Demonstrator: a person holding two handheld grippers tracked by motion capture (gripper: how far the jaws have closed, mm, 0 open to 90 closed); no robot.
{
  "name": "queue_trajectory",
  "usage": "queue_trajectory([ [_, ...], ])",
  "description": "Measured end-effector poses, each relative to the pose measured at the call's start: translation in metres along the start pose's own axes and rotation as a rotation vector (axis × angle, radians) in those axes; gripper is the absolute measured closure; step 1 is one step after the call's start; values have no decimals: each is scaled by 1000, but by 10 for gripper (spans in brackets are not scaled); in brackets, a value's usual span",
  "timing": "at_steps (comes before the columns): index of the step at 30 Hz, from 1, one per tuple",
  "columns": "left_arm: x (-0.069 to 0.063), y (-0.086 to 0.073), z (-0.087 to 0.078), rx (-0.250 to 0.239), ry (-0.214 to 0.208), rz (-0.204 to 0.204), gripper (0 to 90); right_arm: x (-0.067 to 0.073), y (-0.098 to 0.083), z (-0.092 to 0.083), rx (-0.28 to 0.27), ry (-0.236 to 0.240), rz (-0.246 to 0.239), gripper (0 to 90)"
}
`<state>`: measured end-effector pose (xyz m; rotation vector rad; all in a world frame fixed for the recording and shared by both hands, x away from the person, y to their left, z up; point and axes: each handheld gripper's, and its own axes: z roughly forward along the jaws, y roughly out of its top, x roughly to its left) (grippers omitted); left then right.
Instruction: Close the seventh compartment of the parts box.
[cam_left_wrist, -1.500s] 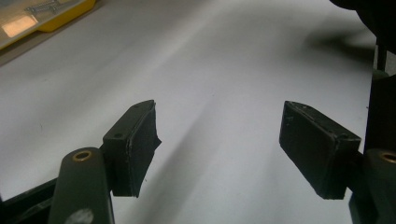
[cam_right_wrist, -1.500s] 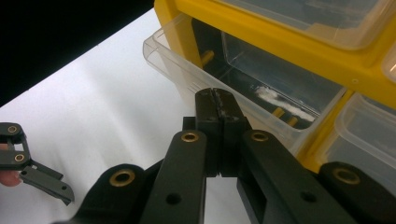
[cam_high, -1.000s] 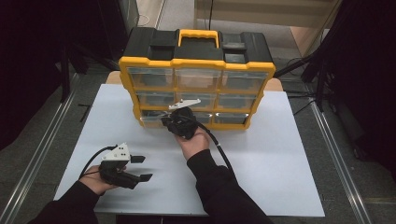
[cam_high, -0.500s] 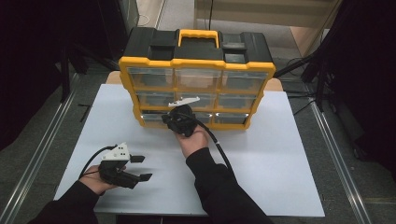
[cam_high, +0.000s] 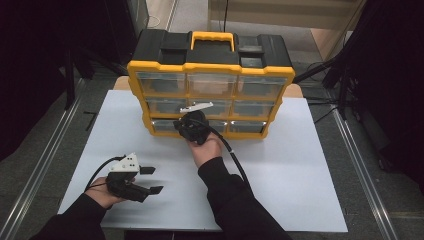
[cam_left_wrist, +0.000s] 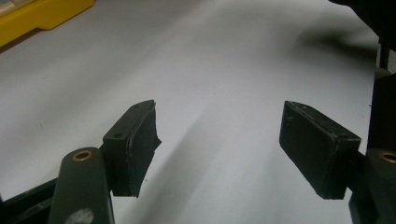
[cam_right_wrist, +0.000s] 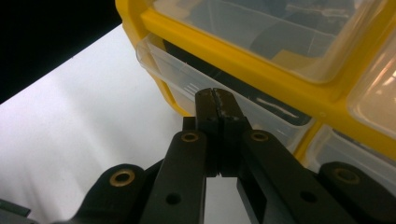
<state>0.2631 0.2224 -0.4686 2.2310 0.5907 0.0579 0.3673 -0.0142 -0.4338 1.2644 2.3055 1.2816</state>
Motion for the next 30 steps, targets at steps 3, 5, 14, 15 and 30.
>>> queue_trajectory([
  [3, 0, 0, 0, -7, -6, -3, 277, -1, 1, 1, -1, 1, 7, 900],
  [5, 1, 0, 0, -1, -3, -3, 277, -2, 1, 1, 4, 6, 7, 900],
  [14, 1, 0, -1, 3, -2, -7, 276, -3, 1, -1, 23, 49, 7, 881],
  [15, 1, 0, -2, 4, 0, -6, 276, -3, 1, -2, 24, 57, 1, 866],
  [30, 2, -1, -2, -2, 3, -9, 276, 0, -1, -15, 52, 203, -42, 517],
])
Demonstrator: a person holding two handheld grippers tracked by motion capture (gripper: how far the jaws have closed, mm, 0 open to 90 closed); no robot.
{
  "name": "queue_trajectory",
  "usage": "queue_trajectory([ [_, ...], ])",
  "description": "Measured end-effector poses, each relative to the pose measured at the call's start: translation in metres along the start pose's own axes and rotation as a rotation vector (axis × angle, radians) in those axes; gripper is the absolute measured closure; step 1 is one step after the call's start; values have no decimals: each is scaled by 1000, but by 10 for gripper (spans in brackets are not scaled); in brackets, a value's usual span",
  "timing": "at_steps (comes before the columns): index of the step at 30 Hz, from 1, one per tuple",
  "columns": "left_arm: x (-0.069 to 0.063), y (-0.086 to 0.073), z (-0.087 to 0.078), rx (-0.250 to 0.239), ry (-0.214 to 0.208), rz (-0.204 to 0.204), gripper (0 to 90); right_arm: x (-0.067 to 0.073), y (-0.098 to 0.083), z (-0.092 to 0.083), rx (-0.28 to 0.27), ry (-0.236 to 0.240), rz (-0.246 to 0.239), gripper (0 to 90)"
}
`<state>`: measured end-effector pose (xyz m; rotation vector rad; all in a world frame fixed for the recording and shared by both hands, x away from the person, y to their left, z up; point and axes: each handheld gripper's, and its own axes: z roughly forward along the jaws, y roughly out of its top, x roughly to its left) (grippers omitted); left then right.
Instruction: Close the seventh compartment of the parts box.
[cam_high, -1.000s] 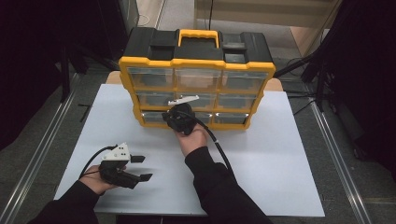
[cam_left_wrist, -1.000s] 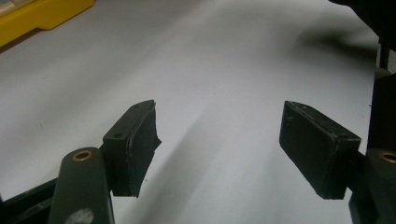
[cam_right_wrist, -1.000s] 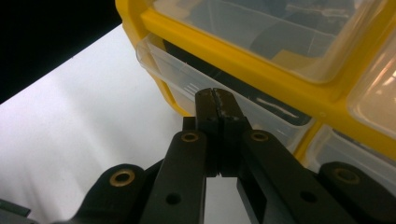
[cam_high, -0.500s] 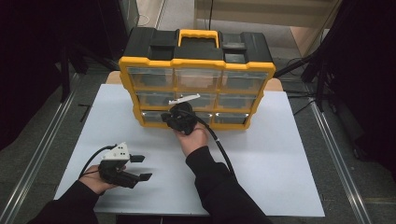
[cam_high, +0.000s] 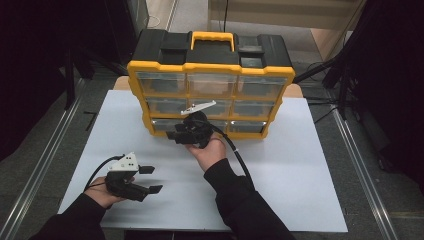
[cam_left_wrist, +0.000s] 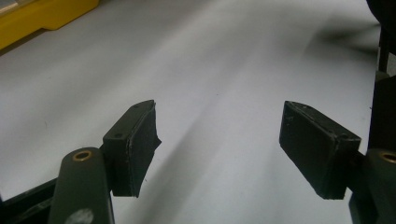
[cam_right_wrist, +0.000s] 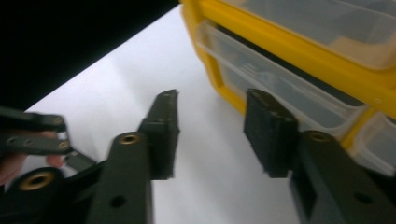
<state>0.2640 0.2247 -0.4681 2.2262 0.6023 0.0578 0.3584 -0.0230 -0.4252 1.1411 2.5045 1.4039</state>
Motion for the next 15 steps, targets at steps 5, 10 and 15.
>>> queue_trajectory([
  [5, 0, 0, 0, 5, -3, 1, 276, 5, -5, -4, -16, 56, -20, 392],
  [10, 0, 0, 0, -2, 1, 0, 276, 14, -7, -8, -7, 88, -85, 332],
  [15, 0, 0, 0, -3, 1, 1, 276, 18, -11, -13, 14, 123, -102, 306],
])
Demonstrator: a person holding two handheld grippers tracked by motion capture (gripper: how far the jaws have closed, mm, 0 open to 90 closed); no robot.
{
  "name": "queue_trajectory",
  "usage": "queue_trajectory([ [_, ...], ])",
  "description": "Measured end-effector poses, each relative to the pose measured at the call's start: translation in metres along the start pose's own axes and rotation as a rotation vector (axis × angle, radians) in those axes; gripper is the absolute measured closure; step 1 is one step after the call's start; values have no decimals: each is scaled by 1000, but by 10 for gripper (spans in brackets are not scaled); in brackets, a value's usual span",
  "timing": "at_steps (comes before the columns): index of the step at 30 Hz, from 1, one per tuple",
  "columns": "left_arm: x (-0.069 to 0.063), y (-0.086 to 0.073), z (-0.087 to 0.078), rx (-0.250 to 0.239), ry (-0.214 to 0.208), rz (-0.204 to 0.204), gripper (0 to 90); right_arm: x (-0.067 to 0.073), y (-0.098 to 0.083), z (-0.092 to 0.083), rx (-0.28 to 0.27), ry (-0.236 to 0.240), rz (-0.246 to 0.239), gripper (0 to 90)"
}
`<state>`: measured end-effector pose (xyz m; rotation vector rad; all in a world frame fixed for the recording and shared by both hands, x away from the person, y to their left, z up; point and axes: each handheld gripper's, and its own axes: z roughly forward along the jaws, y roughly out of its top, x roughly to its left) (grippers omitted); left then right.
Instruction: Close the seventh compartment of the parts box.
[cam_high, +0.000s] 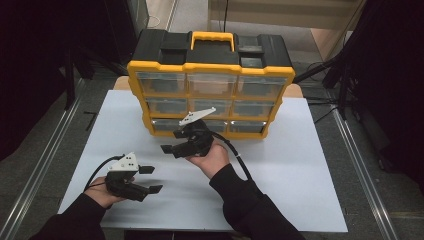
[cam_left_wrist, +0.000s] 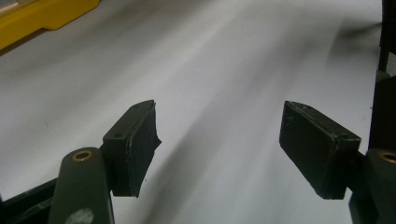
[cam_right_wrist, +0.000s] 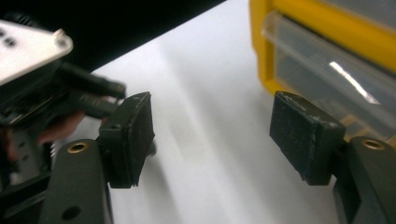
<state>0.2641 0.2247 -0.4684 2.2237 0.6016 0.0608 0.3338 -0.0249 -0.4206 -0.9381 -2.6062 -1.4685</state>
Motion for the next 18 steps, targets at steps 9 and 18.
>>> queue_trajectory([
  [9, 1, -1, 0, 5, 4, -7, 276, 2, -13, -12, 25, 57, -66, 246],
  [18, 2, -3, 2, 16, 5, -7, 276, -5, -30, -22, 34, 85, -69, 243],
])
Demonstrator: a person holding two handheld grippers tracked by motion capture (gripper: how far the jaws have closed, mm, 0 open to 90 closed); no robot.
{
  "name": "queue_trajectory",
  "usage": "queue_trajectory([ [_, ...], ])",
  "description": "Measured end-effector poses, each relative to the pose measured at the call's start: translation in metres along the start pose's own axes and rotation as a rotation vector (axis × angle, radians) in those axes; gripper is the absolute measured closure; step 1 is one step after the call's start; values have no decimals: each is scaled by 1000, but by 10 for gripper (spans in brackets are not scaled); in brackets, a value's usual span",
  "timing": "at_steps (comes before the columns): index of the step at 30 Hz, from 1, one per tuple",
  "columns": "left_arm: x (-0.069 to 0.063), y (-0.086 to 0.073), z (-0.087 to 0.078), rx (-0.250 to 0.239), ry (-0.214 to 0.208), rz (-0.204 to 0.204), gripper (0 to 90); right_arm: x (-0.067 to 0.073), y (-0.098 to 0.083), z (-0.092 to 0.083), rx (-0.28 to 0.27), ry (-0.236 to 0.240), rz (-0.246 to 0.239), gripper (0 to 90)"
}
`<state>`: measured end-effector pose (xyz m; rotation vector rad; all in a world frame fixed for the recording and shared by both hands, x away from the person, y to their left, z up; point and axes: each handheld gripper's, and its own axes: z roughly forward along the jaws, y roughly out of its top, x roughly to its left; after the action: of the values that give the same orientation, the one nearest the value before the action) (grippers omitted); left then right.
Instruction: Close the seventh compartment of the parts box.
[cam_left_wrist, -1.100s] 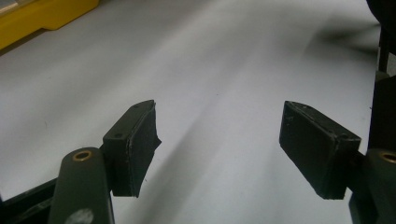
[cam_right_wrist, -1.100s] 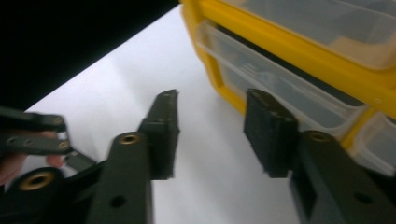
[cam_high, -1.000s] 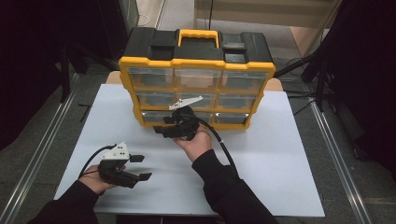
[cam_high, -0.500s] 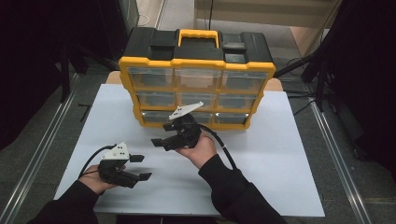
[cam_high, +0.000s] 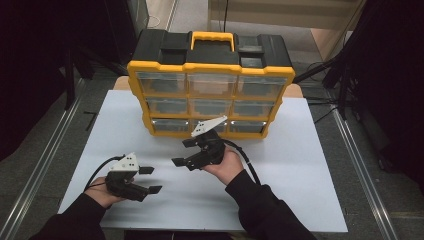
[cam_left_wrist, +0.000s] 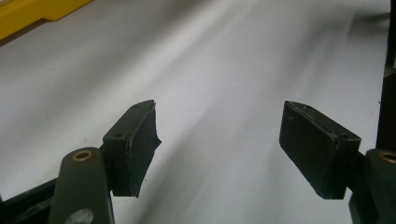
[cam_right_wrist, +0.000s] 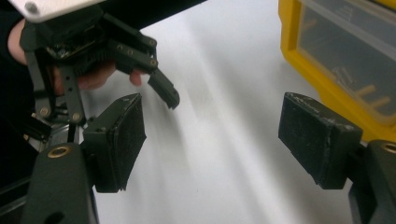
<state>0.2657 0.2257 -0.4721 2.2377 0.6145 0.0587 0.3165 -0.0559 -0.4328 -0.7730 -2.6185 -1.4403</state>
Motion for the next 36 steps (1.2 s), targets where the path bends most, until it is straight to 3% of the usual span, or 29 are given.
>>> queue_trajectory([
  [7, 0, 0, 0, -1, 0, 2, 276, -3, -11, -6, 20, 1, -6, 244],
  [12, 0, 1, -2, -4, -3, 6, 276, -3, -24, -15, 42, -32, -12, 243],
  [16, 0, 0, -2, -1, 0, 6, 276, -3, -29, -21, 31, -30, -1, 243],
  [20, 0, 0, -2, -6, -1, 4, 276, -5, -41, -29, 61, -70, -19, 253],
  [25, -1, 0, -1, 4, 3, 9, 276, -8, -50, -36, 51, -78, 7, 238],
  [32, -1, 0, -1, 1, 2, 8, 276, -9, -56, -43, 46, -82, 10, 224],
  [36, -1, 0, -1, 2, 3, 7, 276, -10, -60, -50, 44, -108, 4, 220],
])
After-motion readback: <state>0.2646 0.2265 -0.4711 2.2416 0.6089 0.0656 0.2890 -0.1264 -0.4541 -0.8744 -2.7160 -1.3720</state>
